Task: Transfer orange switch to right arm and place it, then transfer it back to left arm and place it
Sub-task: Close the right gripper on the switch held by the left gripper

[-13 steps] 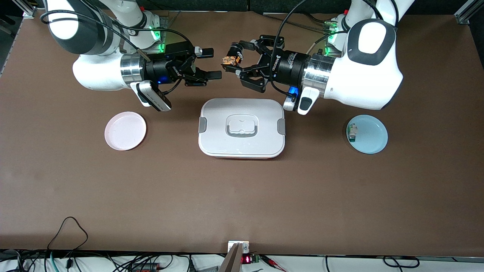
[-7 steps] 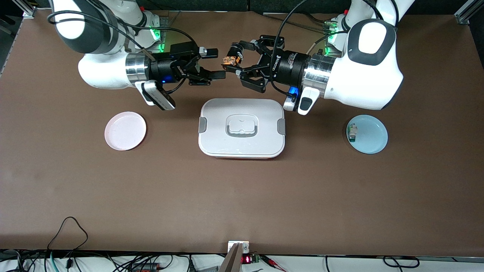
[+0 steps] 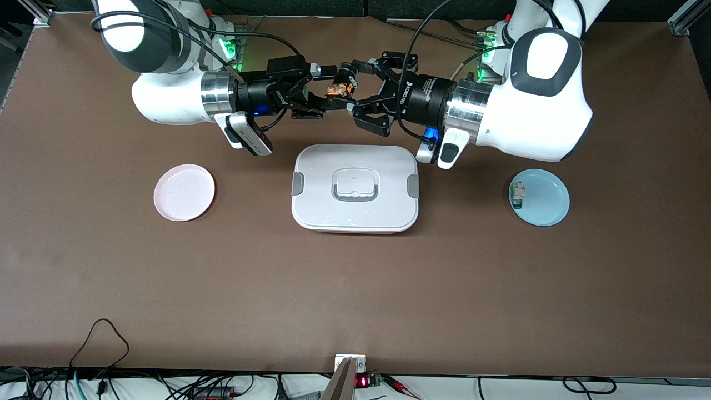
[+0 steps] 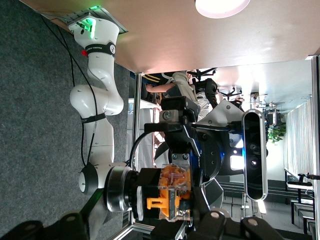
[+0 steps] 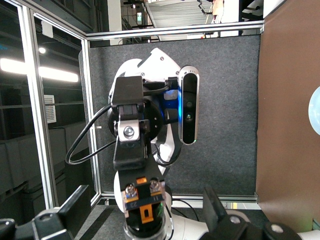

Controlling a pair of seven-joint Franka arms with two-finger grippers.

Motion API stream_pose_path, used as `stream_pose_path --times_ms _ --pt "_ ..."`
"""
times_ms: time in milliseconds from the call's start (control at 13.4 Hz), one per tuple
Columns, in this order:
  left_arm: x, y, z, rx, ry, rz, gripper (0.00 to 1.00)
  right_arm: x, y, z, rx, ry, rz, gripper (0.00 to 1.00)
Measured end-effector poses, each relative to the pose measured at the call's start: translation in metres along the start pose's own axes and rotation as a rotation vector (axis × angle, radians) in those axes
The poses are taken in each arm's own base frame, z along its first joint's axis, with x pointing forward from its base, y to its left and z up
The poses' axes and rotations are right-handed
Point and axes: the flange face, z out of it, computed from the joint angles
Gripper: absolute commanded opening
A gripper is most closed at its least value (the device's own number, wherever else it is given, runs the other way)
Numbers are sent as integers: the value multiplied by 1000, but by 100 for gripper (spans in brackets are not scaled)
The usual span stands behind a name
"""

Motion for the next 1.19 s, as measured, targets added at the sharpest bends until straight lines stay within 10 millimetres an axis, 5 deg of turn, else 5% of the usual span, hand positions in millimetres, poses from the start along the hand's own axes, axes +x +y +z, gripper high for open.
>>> stream_pose_path --times_ms 75,224,1193 --pt "0 0 0 0 0 0 0 0 0 0 0 0 -2 64" --pt "0 0 0 0 0 0 0 0 0 0 -1 2 -34 56" --pt "3 2 -1 -2 0 -4 0 -2 1 4 11 6 -112 36"
